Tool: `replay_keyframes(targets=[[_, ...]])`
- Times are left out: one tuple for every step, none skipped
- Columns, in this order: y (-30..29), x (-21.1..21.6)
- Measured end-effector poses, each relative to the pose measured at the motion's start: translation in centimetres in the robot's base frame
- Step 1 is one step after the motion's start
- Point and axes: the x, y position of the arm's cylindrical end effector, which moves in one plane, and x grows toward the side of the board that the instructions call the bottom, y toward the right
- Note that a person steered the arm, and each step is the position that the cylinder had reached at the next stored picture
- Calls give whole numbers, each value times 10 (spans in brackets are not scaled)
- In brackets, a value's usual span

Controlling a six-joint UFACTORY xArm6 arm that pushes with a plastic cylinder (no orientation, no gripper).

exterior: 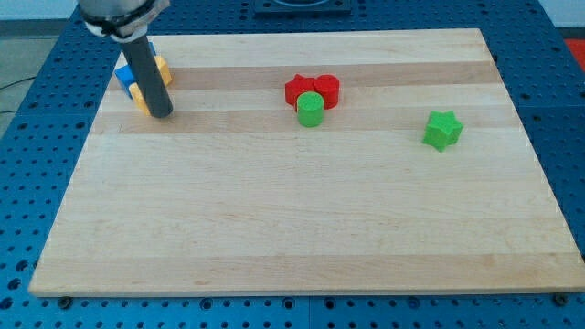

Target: Push the red circle to the top center of the board

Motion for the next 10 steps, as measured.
replay_keyframes(targets=[[3,-8],[13,-7],[13,-7],[13,-8],[37,-2],[60,7],[60,7],[60,7],[86,23],[149,45]])
